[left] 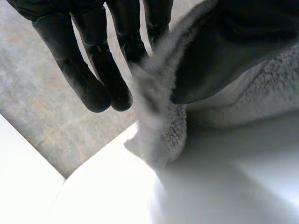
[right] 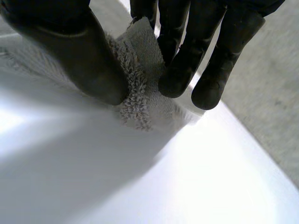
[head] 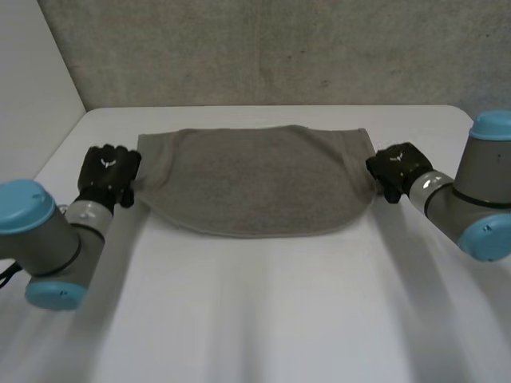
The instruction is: Fold the towel.
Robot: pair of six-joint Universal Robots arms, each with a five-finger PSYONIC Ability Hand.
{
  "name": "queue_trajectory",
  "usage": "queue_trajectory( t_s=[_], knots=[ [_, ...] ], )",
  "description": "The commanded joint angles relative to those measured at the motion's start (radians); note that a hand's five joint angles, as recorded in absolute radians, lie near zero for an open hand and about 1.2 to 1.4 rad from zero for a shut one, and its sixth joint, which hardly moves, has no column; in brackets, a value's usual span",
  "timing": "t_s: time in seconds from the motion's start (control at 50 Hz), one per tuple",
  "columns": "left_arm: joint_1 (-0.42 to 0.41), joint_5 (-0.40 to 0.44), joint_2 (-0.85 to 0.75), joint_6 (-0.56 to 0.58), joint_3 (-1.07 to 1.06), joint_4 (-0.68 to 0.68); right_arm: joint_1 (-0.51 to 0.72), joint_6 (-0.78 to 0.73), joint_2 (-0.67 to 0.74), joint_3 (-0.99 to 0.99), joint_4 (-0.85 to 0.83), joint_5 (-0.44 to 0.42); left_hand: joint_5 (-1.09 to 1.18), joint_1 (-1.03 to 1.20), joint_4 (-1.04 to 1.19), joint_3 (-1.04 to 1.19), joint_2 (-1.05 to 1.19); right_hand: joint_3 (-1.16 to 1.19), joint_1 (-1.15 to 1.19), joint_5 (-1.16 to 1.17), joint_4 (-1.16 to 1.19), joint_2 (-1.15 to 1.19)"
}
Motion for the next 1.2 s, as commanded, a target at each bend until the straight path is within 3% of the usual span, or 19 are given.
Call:
queue_trajectory(
  t_s=[0.02, 0.22, 0.32, 0.44, 0.5, 0.56, 0.62, 0.68, 0.72, 0.78, 0.88, 1.04, 1.16, 1.18, 1.2],
  knots=[
    [0.05, 0.04, 0.149, 0.056, -0.122, -0.028, -0.028, 0.008, -0.19, 0.117, 0.026, 0.006, -0.252, -0.021, -0.12, -0.156, -0.109, 0.069, 0.185, 0.098, 0.058, 0.079],
    [0.124, 0.097, 0.403, 0.036, -0.254, -0.236, -0.103, -0.009, -0.434, 0.204, 0.28, -0.005, -0.252, -0.021, -0.12, -0.156, -0.109, 0.069, 0.185, 0.098, 0.058, 0.079],
    [0.214, 0.233, 0.562, 0.028, -0.344, -0.38, -0.181, -0.154, -0.526, 0.25, 0.469, -0.052, -0.252, -0.021, -0.12, -0.156, -0.109, 0.069, 0.185, 0.098, 0.058, 0.079],
    [0.285, 0.333, 0.645, 0.025, -0.358, -0.482, -0.235, -0.189, -0.565, 0.232, 0.504, -0.14, -0.252, -0.021, -0.12, -0.156, -0.109, 0.069, 0.185, 0.098, 0.058, 0.079],
    [0.291, 0.339, 0.645, 0.023, -0.348, -0.483, -0.231, -0.169, -0.551, 0.186, 0.473, -0.16, -0.252, -0.021, -0.12, -0.156, -0.109, 0.069, 0.185, 0.098, 0.058, 0.079],
    [0.29, 0.339, 0.601, 0.02, -0.291, -0.463, -0.228, -0.134, -0.456, 0.133, 0.435, -0.169, -0.252, -0.021, -0.12, -0.156, -0.109, 0.069, 0.185, 0.098, 0.058, 0.079],
    [0.253, 0.337, 0.458, 0.013, -0.203, -0.428, -0.225, -0.118, -0.393, 0.088, 0.419, -0.167, -0.252, -0.021, -0.12, -0.156, -0.109, 0.069, 0.185, 0.098, 0.058, 0.079],
    [0.178, 0.325, 0.317, 0.013, -0.085, -0.417, -0.208, -0.107, -0.272, -0.027, 0.415, -0.144, -0.252, -0.021, -0.12, -0.156, -0.109, 0.069, 0.185, 0.098, 0.058, 0.079],
    [0.12, 0.286, 0.157, 0.019, 0.05, -0.42, -0.16, -0.089, -0.153, -0.154, 0.412, -0.128, -0.252, -0.021, -0.12, -0.156, -0.109, 0.069, 0.185, 0.098, 0.058, 0.079],
    [0.106, 0.253, 0.082, 0.017, 0.122, -0.427, -0.142, -0.075, -0.087, -0.222, 0.412, -0.108, -0.252, -0.021, -0.12, -0.156, -0.109, 0.069, 0.185, 0.098, 0.058, 0.079],
    [0.055, 0.141, -0.164, 0.016, 0.393, -0.449, -0.091, -0.038, 0.145, -0.462, 0.407, 0.006, -0.252, -0.021, -0.12, -0.156, -0.109, 0.069, 0.185, 0.098, 0.058, 0.079],
    [0.017, 0.075, -0.367, 0.019, 0.66, -0.489, -0.056, 0.012, 0.346, -0.716, 0.378, 0.078, -0.252, -0.021, -0.12, -0.156, -0.109, 0.069, 0.185, 0.098, 0.058, 0.079],
    [-0.003, 0.046, -0.433, 0.023, 0.751, -0.489, -0.053, 0.04, 0.423, -0.825, 0.37, 0.112, -0.252, -0.021, -0.12, -0.156, -0.109, 0.069, 0.185, 0.098, 0.058, 0.079],
    [-0.012, 0.041, -0.441, 0.022, 0.766, -0.489, -0.045, 0.042, 0.445, -0.855, 0.37, 0.128, -0.252, -0.021, -0.12, -0.156, -0.109, -0.413, -0.297, -0.384, -0.424, -0.403],
    [-0.019, 0.04, -0.444, 0.022, 0.774, -0.489, -0.038, 0.042, 0.462, -0.877, 0.372, 0.15, -0.755, -0.523, -0.623, -0.658, -0.611, -1.051, -0.935, -1.022, -1.062, -1.041]
  ],
)
